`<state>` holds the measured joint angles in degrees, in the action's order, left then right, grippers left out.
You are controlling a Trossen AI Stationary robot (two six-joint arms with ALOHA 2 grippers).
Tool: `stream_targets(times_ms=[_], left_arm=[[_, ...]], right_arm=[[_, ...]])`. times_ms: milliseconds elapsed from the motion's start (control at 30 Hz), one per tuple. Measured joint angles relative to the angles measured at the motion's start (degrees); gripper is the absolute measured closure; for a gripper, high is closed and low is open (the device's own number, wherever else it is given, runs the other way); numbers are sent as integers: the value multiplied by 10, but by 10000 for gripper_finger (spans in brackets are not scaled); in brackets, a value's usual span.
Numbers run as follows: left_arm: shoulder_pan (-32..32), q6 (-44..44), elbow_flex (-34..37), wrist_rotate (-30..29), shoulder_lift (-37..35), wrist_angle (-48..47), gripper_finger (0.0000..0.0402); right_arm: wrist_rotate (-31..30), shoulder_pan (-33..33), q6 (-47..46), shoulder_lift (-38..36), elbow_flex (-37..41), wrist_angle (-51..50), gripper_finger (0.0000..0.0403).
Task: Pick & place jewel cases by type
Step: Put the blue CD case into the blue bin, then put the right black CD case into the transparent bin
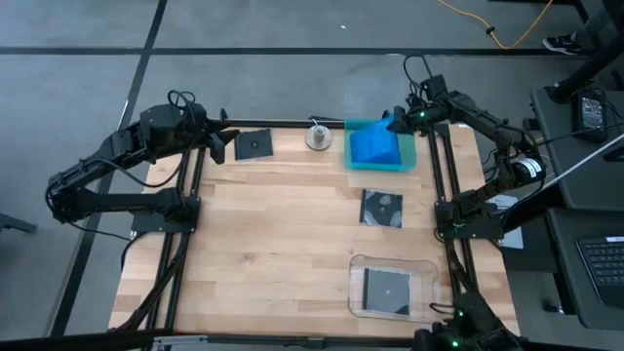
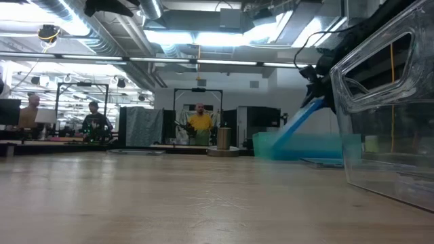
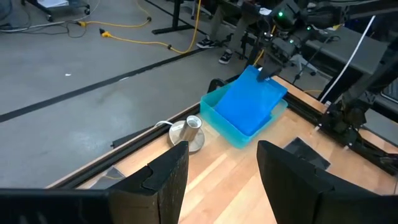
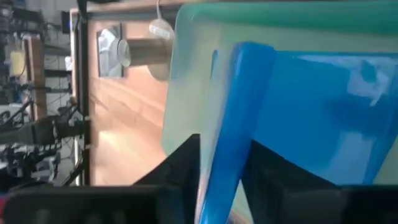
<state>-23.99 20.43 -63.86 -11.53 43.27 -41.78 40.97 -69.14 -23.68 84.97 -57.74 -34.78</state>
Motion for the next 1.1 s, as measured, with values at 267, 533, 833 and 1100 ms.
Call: stream_targets(times_ms=[267, 533, 833, 1100], left_arm=[[0, -1, 0, 4, 0, 0, 215], [0, -19, 0, 27, 0, 0, 215], [0, -61, 0, 37, 0, -38, 215], [0, -77, 0, 38, 9, -108, 215]], right_arm=[[-37, 0, 45, 0, -63, -53, 227], [-242, 22, 172, 0, -259, -333, 218], [-349, 251, 111, -75, -181, -432, 256], [-351, 429, -116, -215, 54, -358, 392]])
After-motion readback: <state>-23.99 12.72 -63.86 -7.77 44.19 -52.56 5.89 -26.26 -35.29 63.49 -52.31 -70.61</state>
